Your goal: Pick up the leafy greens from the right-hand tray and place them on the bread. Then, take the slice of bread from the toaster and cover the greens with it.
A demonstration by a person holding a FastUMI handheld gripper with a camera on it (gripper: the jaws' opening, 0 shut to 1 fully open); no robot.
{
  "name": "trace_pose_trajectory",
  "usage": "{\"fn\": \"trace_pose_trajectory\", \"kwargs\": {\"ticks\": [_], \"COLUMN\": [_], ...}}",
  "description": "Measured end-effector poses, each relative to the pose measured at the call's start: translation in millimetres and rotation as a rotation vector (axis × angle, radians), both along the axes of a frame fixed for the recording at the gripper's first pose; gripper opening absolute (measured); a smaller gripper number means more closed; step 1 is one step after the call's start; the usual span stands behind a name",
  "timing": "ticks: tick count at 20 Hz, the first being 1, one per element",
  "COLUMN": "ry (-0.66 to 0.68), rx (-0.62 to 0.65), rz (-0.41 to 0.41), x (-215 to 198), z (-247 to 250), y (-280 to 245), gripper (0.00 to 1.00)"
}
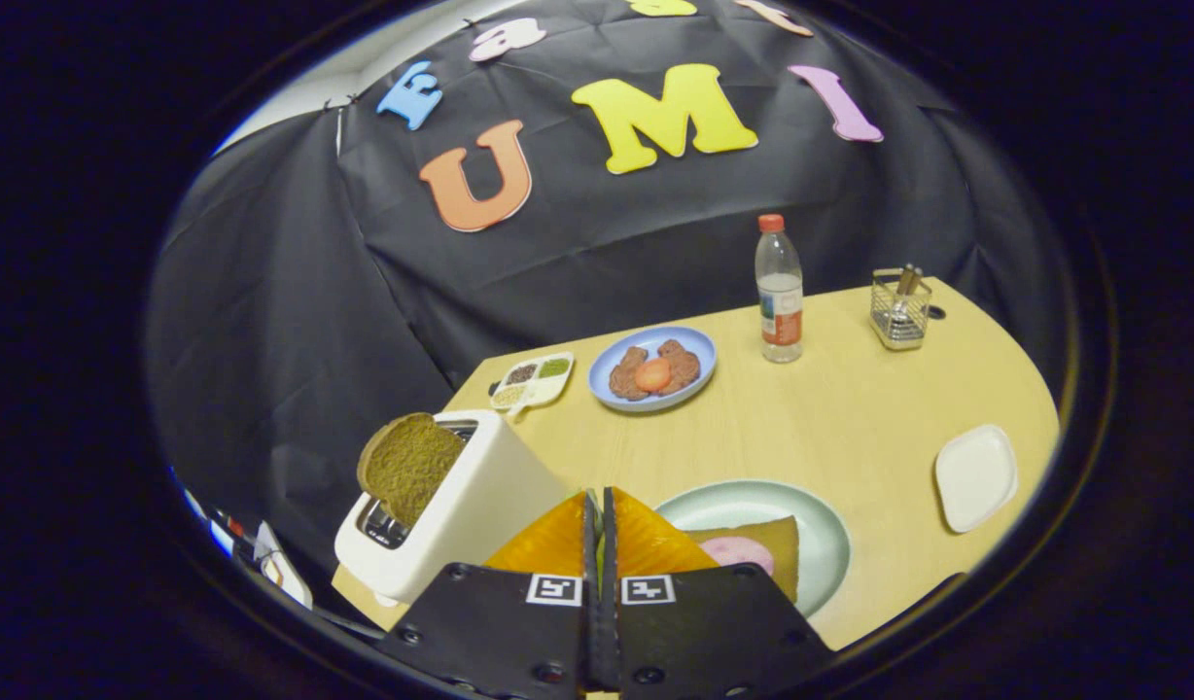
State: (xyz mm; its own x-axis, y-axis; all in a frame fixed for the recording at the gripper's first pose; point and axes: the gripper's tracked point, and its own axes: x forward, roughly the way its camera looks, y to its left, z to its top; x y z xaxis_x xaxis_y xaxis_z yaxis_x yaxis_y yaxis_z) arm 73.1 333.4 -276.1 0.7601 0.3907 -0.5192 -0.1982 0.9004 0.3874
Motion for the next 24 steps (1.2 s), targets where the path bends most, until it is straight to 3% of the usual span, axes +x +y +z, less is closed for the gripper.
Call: {"fn": "trace_pose_trajectory", "kwargs": {"ticks": [8,21,24], "ry": [0.032,0.025,0.010], "rx": [-0.062,-0.230,-0.273], "rz": [-0.119,-0.126,-0.131], "x": [17.4,23.0,23.0], "z": [-38.7,-100.4,-97.2], "y": [-61.7,-105.2,-114.7], "gripper": [0.00,0.01,0.11]}}
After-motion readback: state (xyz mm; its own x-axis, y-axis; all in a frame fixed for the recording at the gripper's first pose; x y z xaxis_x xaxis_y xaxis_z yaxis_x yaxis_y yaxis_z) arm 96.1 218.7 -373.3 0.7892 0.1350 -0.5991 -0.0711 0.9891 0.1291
